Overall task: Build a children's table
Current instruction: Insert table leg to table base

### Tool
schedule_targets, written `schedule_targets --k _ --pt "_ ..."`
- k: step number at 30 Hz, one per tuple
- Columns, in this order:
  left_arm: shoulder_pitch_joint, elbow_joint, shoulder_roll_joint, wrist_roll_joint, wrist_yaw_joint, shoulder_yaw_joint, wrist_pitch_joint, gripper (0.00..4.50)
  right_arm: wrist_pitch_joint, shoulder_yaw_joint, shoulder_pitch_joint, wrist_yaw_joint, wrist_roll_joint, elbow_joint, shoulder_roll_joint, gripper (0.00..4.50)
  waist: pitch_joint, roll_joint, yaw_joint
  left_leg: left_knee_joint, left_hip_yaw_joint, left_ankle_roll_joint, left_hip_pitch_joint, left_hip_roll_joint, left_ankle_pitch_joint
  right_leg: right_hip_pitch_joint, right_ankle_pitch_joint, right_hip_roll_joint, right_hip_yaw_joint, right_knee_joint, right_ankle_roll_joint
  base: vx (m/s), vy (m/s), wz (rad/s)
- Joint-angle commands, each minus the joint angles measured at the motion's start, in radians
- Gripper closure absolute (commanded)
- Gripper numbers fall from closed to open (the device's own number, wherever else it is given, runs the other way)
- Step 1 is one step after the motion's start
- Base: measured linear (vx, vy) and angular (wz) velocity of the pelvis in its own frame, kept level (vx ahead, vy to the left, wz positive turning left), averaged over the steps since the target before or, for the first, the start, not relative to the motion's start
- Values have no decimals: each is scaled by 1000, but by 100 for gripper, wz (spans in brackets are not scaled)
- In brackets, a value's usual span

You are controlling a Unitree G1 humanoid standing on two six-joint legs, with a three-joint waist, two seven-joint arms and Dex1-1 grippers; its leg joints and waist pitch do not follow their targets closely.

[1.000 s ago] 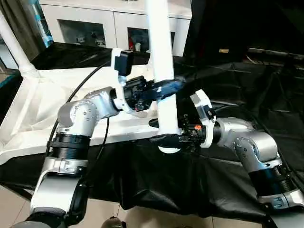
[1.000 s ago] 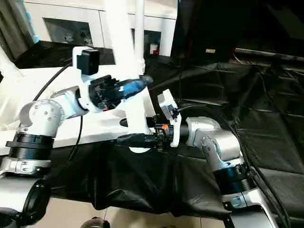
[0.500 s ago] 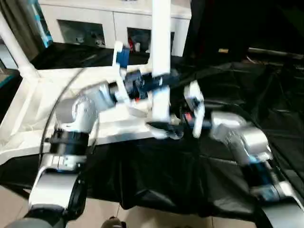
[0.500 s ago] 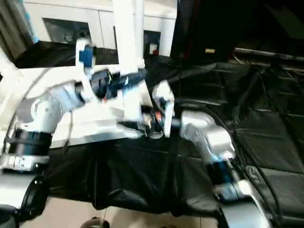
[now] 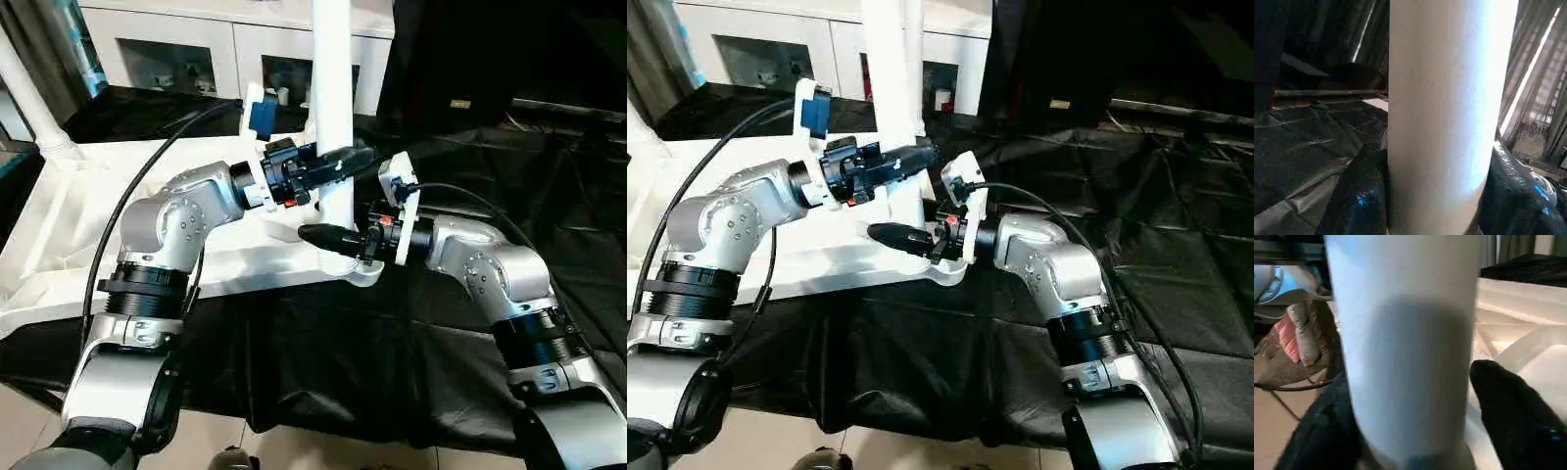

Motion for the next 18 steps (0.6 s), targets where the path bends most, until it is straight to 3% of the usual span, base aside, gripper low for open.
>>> schedule_targets --k 1,5,7,10,14,18 --pt "-18 -7 -8 1 -16 -13 8 257 13 -7 -7 -12 -11 8 -24 152 -82 -5 2 -66 -6 -16 22 11 -209 53 -198 -38 26 -62 -201 0 0 0" --pt "-16 -3 -9 6 0 -13 2 257 15 -8 -7 -21 -15 10 -16 166 -83 -7 2 -65 -6 -17 22 11 -209 54 -200 -39 27 -62 -199 0 0 0" --pt "-17 0 -9 11 6 -13 -4 257 13 -8 -7 -23 -16 11 -14 197 -83 -8 1 -65 -6 -18 21 11 -206 54 -200 -38 26 -62 -197 0 0 0" --pt "-23 6 -20 18 57 5 -13 187 9 -12 -10 -41 -19 15 -3 216 -83 -8 1 -65 -6 -17 21 10 -203 53 -199 -38 27 -62 -196 0 0 0" --pt "-24 9 -35 51 144 25 -62 146 5 -19 -13 -63 -26 20 11 241 -84 -11 2 -64 -6 -20 21 11 -201 55 -184 -38 27 -61 -194 0 0 0" --pt "-40 35 -54 72 259 61 -78 143 -2 -23 -19 -76 -31 30 17 246 -84 -11 0 -64 -6 -21 21 10 -205 54 -195 -38 26 -62 -188 0 0 0"
